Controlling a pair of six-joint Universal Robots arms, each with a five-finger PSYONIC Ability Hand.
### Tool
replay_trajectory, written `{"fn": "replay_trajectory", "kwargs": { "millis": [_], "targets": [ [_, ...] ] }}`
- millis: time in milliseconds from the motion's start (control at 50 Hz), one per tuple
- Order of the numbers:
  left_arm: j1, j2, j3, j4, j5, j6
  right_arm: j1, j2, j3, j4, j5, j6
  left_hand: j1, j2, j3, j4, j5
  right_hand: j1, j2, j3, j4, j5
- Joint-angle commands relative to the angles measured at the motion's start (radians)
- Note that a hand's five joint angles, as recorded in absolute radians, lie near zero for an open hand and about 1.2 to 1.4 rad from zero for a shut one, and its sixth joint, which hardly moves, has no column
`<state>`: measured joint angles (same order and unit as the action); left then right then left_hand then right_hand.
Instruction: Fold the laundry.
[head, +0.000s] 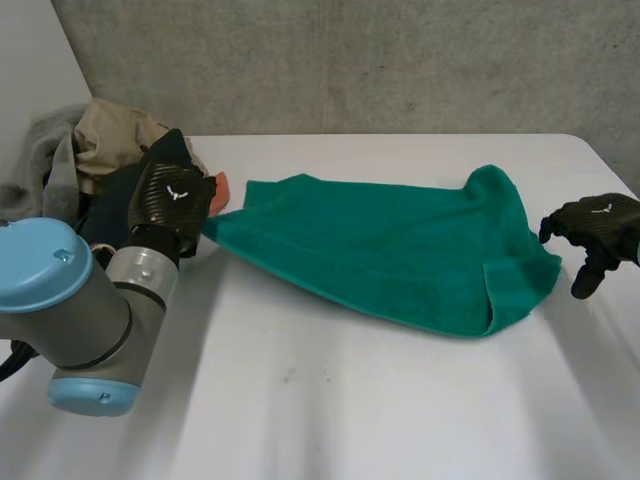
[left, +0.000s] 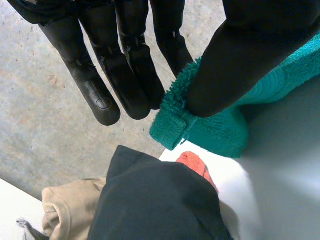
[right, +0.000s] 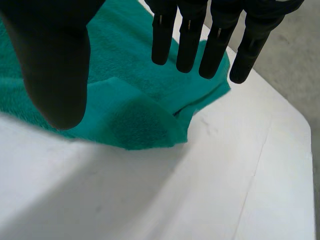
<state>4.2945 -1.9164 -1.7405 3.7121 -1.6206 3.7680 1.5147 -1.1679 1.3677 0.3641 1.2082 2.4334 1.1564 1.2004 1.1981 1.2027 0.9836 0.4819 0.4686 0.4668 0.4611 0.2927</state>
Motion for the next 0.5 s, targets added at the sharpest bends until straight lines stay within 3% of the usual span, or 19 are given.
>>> {"fn": "replay_trajectory", "kwargs": {
  "millis": [20, 200, 500],
  "targets": [
    [0.005, -0.010, -0.002, -0.012, 0.002, -0.036, -0.024, -0.004, 0.010, -0.010, -0.136, -0.261, 0.240, 0.196, 0.198, 0.194, 0.238, 0.090, 0.104, 0.106, 0.111, 0.105],
    [0.013, -0.012, -0.002, -0.012, 0.002, -0.037, 0.064, 0.166, -0.137, -0.010, -0.141, -0.281, 0.240, 0.196, 0.198, 0.194, 0.238, 0.108, 0.121, 0.123, 0.129, 0.123],
    [0.019, -0.012, -0.010, -0.012, 0.002, -0.037, 0.159, 0.424, -0.386, 0.004, -0.018, -0.287, 0.240, 0.196, 0.198, 0.194, 0.238, 0.166, 0.180, 0.182, 0.187, 0.181]
  ]
}}
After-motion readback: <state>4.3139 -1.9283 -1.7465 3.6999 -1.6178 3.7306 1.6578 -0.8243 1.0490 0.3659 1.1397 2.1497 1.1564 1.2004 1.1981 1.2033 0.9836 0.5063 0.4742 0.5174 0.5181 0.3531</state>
